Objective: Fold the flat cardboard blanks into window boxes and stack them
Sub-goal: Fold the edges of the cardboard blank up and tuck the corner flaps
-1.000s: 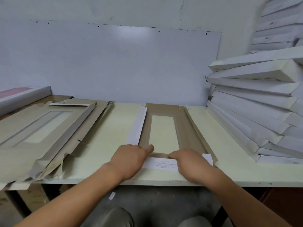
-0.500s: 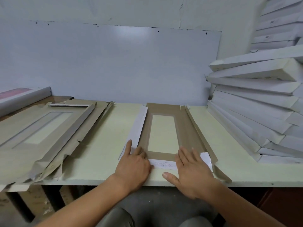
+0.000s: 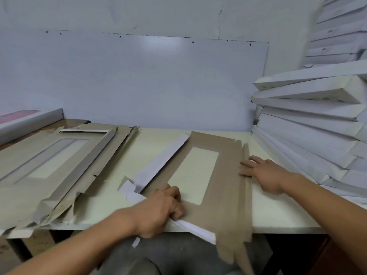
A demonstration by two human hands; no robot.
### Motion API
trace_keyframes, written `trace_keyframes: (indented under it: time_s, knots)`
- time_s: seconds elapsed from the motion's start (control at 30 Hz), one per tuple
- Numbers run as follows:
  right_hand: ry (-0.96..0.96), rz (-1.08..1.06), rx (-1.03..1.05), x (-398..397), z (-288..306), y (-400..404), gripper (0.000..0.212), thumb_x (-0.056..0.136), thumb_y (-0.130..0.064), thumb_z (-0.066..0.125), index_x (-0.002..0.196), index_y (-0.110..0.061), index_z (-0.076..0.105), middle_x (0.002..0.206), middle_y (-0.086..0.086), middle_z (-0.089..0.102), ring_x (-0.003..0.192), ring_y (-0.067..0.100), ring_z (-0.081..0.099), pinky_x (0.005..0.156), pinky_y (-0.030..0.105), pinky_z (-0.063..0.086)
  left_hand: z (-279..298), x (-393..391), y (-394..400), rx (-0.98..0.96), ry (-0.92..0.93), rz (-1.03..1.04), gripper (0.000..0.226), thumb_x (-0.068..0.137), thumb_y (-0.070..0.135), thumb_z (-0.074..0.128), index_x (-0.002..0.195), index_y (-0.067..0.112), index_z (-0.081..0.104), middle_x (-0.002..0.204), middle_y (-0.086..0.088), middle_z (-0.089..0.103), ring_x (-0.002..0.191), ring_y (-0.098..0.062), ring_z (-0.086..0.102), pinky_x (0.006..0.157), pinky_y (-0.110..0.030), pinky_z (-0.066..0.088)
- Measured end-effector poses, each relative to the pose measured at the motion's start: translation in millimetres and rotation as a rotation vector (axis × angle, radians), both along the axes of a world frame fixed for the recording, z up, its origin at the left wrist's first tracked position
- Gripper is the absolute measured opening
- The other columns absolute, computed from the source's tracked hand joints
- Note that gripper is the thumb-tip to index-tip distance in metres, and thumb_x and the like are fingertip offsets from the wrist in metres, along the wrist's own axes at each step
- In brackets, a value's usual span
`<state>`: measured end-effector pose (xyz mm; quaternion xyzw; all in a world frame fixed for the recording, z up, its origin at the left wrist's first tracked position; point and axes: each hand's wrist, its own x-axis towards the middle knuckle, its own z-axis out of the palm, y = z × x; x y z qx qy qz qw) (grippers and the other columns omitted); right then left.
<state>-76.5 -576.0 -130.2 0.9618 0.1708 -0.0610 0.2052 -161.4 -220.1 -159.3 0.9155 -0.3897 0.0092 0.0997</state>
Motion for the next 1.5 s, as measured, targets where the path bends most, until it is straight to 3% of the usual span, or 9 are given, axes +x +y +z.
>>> trace_keyframes:
  time_s: [0.1,0.17,0.33,0.63,0.87,1.0,1.2,1.3,1.5]
  knots:
    - [-0.021,0.069,-0.044,-3.4,-1.8,4.0,0.053,0.089,-0.002,0.044,0.134,-0.029,0.048,0.156,-0.005,0.027,0.144,0.021,0.020,0.104,0.035,0.035,17.8,13.3,37.2,0.181,0.024,-0.003,0.028,0.062,0.002,0.049,0.078,0.021,0.062,0.121,0.008,0.045,0.115,-0.016,0.036,0.096,-0.036,0.033]
    - [0.011,0.063,-0.064,-8.9,1.2,12.8,0.024,0.094,-0.014,0.043,0.109,-0.027,0.057,0.122,-0.003,0.055,0.116,0.019,0.047,0.092,0.035,0.044,27.9,22.4,57.4,0.274,-0.062,0.099,0.033,0.068,0.004,0.053,0.084,0.029,0.067,0.134,0.011,0.039,0.126,-0.014,0.029,0.101,-0.031,0.025]
    - [0.208,0.017,0.052,-28.4,8.2,47.9,0.014,0.087,-0.021,0.044,0.074,-0.023,0.042,0.079,-0.004,0.052,0.074,0.021,0.050,0.065,0.036,0.039,45.1,33.3,80.1,0.329,-0.359,0.480,0.057,0.087,0.005,0.043,0.133,0.036,0.051,0.153,0.001,0.026,0.140,-0.022,0.020,0.109,-0.035,0.027]
    - [0.466,-0.097,0.495,-25.4,6.3,141.7,0.007,0.087,-0.020,0.055,0.082,-0.015,0.055,0.075,0.003,0.054,0.064,0.020,0.048,0.054,0.027,0.035,34.1,-51.9,-15.1,-0.276,-0.536,0.149,0.015,0.086,0.022,0.063,0.098,0.013,0.067,0.091,-0.005,0.062,0.079,-0.029,0.061,0.059,-0.037,0.052]
    - [0.448,-0.445,1.244,-1.5,-11.6,193.3,0.021,0.096,-0.011,0.044,0.078,-0.006,0.053,0.075,0.012,0.058,0.065,0.028,0.055,0.058,0.031,0.049,-27.9,-85.4,-68.8,-0.009,-0.436,-0.078,0.034,0.093,0.036,0.046,0.117,0.035,0.070,0.118,0.008,0.070,0.106,-0.013,0.067,0.080,-0.026,0.057]
    - [0.618,-0.443,1.589,5.2,-11.3,185.9,0.032,0.101,-0.033,0.047,0.114,-0.011,0.066,0.104,0.006,0.074,0.090,0.021,0.070,0.089,0.038,0.058,-49.8,-74.3,-60.9,0.129,-0.520,-0.024,0.037,0.088,0.043,0.054,0.121,0.035,0.068,0.131,0.002,0.064,0.119,-0.017,0.062,0.092,-0.030,0.054]
    - [0.371,-0.071,0.995,-29.7,-2.5,153.7,0.047,0.101,-0.055,0.034,0.088,-0.018,0.060,0.098,-0.002,0.067,0.089,0.016,0.058,0.086,0.032,0.044,-42.8,-41.5,-50.4,0.007,-0.509,0.144,0.008,0.075,0.027,0.057,0.079,0.022,0.063,0.080,0.001,0.066,0.070,-0.021,0.062,0.057,-0.027,0.049]
    - [0.383,0.037,0.811,-61.0,2.7,133.6,0.047,0.098,-0.060,0.036,0.077,-0.022,0.054,0.080,-0.009,0.060,0.075,0.010,0.053,0.076,0.032,0.044,-25.3,-27.0,-42.1,-0.048,-0.370,0.320,0.019,0.081,0.040,0.065,0.081,0.024,0.056,0.077,0.004,0.059,0.070,-0.018,0.056,0.055,-0.029,0.040]
    - [0.161,-0.066,0.705,-94.0,-8.4,95.2,0.031,0.101,-0.035,0.041,0.121,-0.029,0.064,0.118,-0.013,0.065,0.105,0.010,0.059,0.096,0.036,0.049,-20.7,1.9,-34.9,-0.195,-0.137,0.420,0.019,0.095,0.040,0.046,0.091,0.022,0.051,0.090,0.003,0.062,0.085,-0.024,0.057,0.069,-0.036,0.048]
